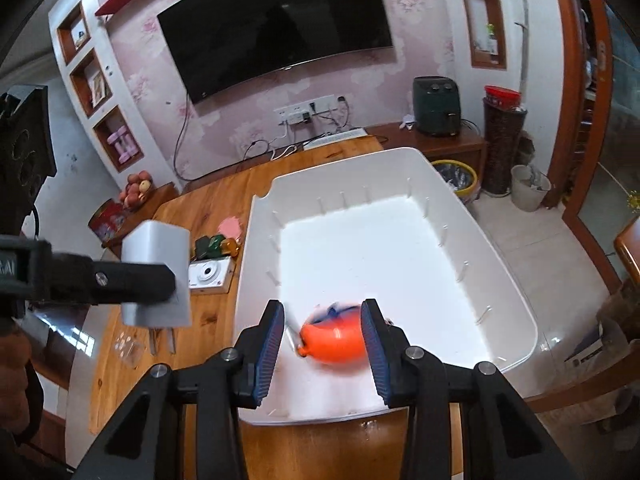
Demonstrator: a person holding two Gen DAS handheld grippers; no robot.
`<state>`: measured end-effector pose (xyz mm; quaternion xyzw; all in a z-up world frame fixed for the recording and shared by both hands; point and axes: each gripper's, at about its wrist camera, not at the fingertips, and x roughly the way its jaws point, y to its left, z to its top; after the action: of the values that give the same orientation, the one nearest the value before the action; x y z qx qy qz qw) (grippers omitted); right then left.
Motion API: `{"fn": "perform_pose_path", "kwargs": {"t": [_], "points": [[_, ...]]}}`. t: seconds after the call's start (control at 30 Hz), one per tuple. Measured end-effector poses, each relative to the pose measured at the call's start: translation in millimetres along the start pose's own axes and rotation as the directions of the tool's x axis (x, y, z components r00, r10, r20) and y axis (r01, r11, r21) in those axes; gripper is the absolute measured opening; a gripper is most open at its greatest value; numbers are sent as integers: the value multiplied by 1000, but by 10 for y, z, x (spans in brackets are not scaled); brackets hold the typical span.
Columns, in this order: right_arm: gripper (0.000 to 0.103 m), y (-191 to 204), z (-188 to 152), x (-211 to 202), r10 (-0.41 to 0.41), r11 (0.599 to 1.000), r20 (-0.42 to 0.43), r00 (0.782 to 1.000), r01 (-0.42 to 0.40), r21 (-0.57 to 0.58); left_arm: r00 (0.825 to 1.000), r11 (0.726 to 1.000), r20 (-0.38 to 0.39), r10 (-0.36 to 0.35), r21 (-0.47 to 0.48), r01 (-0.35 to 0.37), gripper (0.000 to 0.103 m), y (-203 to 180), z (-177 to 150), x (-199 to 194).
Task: Organize rigid objects
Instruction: 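Open right tool to drop reel into bin while left tool releases charger there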
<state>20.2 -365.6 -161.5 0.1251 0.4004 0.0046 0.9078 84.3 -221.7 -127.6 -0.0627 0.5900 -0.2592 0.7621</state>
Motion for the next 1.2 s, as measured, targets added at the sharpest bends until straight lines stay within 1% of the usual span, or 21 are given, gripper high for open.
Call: {"fn": "perform_pose_path", "kwargs": {"t": [0.33, 0.43, 0.57, 0.73, 0.9, 1.0, 1.07, 1.17, 1.2], "points": [[40, -178, -89, -62, -58, 996, -4, 998, 58, 69, 996, 995, -77, 48, 85, -42, 61, -186, 43, 297], [40, -238, -127, -103, -78, 992, -7, 997, 79, 95, 993, 991, -93, 76, 119, -65, 61, -237, 32, 377], [40, -310, -178, -142, -105, 987, -10, 994, 105, 125, 988, 977, -93, 124, 185, -105, 61, -324, 12, 443], [41, -325, -227, -195, -124, 981, -11, 992, 125, 147, 985, 972, -118, 126, 213, -99, 61, -365, -7, 525], [41, -344, -271, -234, -135, 977, -14, 991, 135, 162, 981, 966, -134, 142, 237, -108, 61, -409, -40, 562], [41, -349, -276, -244, -136, 976, -16, 991, 137, 169, 986, 965, -109, 125, 245, -95, 62, -436, -37, 512], [41, -349, -281, -248, -136, 976, -17, 991, 137, 169, 991, 963, -70, 111, 254, -90, 63, -472, -18, 431], [41, -343, -296, -258, -133, 977, -19, 991, 135, 166, 995, 960, -1, 96, 264, -92, 73, -516, -2, 310], [41, -334, -295, -261, -133, 977, -20, 991, 134, 163, 995, 960, 18, 93, 265, -95, 73, -518, 1, 280]]}}
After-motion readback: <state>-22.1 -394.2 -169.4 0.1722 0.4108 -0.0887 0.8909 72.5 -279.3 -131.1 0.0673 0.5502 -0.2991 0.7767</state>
